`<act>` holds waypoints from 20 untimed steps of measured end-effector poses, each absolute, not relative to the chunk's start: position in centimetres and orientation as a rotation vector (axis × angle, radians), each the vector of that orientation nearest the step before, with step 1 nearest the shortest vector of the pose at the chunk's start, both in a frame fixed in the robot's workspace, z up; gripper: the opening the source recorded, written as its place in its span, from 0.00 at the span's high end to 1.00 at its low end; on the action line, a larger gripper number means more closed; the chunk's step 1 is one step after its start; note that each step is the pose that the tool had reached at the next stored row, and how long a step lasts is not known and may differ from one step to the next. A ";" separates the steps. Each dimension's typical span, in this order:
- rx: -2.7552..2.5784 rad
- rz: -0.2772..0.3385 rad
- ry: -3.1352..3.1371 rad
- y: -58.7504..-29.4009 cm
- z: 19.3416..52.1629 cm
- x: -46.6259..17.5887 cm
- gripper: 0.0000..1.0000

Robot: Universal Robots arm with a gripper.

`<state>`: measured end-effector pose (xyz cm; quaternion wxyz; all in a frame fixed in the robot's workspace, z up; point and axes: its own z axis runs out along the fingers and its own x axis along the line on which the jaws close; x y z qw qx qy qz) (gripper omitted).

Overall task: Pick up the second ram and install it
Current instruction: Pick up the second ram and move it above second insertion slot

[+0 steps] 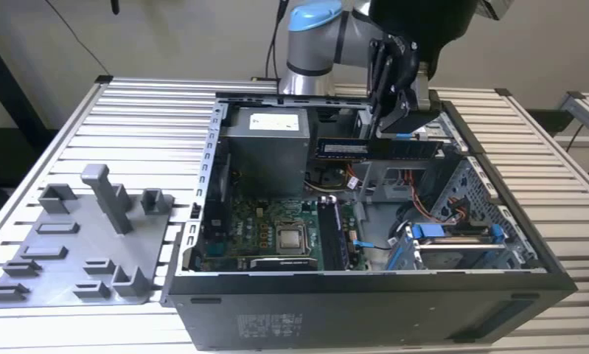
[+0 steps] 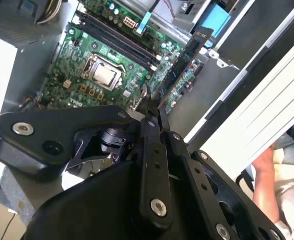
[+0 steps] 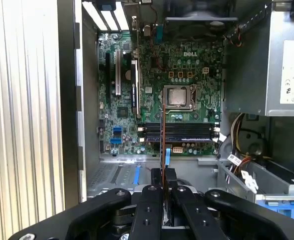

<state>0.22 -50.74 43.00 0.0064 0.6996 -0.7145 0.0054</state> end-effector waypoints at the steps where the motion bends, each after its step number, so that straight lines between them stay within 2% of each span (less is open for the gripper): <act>1: 2.189 0.017 -2.236 -50.7 43.0 0.2 0.86; 12: 2.189 0.017 -2.236 -50.7 43.0 0.2 0.86; 20: 2.190 0.015 -2.236 -49.4 43.0 0.2 0.86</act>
